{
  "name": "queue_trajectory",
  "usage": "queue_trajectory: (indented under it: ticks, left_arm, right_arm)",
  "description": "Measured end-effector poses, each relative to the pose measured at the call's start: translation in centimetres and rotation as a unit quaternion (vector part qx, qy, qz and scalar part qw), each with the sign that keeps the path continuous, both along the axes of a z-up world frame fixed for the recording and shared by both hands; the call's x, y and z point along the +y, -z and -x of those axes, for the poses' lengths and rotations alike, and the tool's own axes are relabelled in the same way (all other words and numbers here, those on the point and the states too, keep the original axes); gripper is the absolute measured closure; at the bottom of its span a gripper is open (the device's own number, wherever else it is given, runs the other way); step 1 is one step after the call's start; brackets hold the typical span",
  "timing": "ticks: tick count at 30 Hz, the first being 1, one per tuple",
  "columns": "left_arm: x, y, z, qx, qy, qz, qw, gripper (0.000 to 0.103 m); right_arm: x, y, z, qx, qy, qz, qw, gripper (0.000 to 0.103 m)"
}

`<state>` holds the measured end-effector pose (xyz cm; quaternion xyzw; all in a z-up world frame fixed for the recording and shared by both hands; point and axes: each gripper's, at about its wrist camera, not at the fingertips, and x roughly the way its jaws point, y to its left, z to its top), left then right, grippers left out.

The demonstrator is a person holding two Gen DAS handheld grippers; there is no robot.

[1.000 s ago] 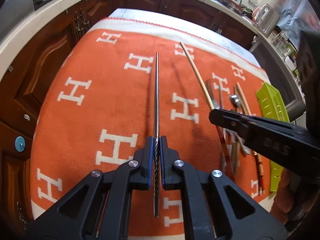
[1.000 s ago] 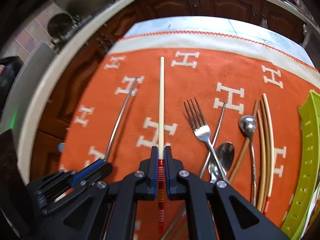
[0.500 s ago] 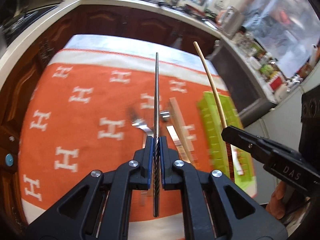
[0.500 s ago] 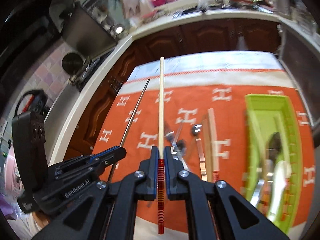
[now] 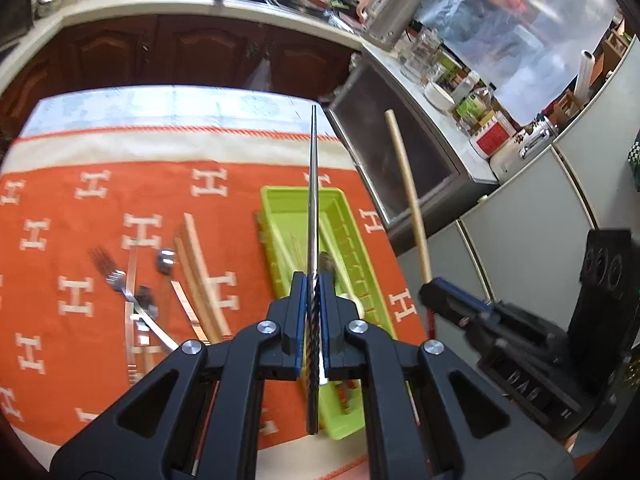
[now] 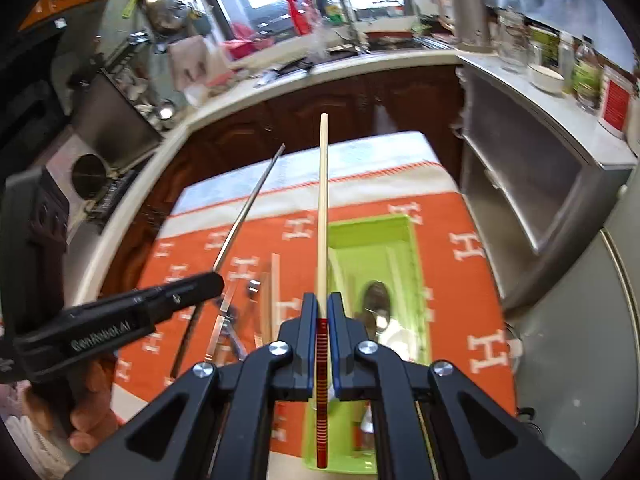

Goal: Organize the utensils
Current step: 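Carry the wooden chopstick with right tool while left tool carries the steel chopstick to the tray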

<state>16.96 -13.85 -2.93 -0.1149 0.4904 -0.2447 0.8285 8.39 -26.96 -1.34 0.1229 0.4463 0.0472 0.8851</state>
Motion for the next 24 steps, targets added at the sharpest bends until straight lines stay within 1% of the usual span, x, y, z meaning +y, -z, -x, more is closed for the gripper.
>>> queue_trajectory:
  ticks: [2,6,9,13,15,19,22,24]
  left_arm:
    - [-1.3,1.6,-0.4,0.014,0.002,-0.006,0.9999,0.099]
    - [-3.3,5.5,-1.1,0.052,0.007,-0.018,0.9984,0.099]
    - [-4.1,8.4,-1.4,0.082,0.01,-0.028,0.9962,0.099]
    - [-4.7,11.1,-1.8,0.107,0.014,-0.034,0.9936,0.099]
    - [-4.9,12.0,-1.9,0.113,0.015,-0.039,0.9928,0.099]
    - [-4.9,13.0,-2.2,0.119,0.012,-0.043,0.9919,0.099]
    - [-5.0,13.0,-2.0,0.124,0.02,-0.041,0.9913,0.098]
    - [-4.7,12.8,-1.7,0.125,0.024,-0.041,0.991,0.094]
  right_arm:
    - [-0.8,1.2,0.1,0.013,0.008,0.002,1.0,0.098]
    - [-2.1,4.7,-0.1,0.05,0.019,-0.001,0.999,0.098]
    - [-2.6,7.0,-0.3,0.073,0.021,-0.001,0.997,0.097]
    - [-2.8,9.4,-0.6,0.1,0.02,0.001,0.995,0.097]
    - [-3.0,10.3,-0.9,0.109,0.018,0.001,0.994,0.097]
    - [-3.3,10.8,-1.0,0.112,0.021,0.003,0.993,0.097]
    - [-3.5,10.9,-1.1,0.113,0.029,0.007,0.993,0.097]
    - [-3.7,11.0,-1.1,0.116,0.031,0.0,0.993,0.097]
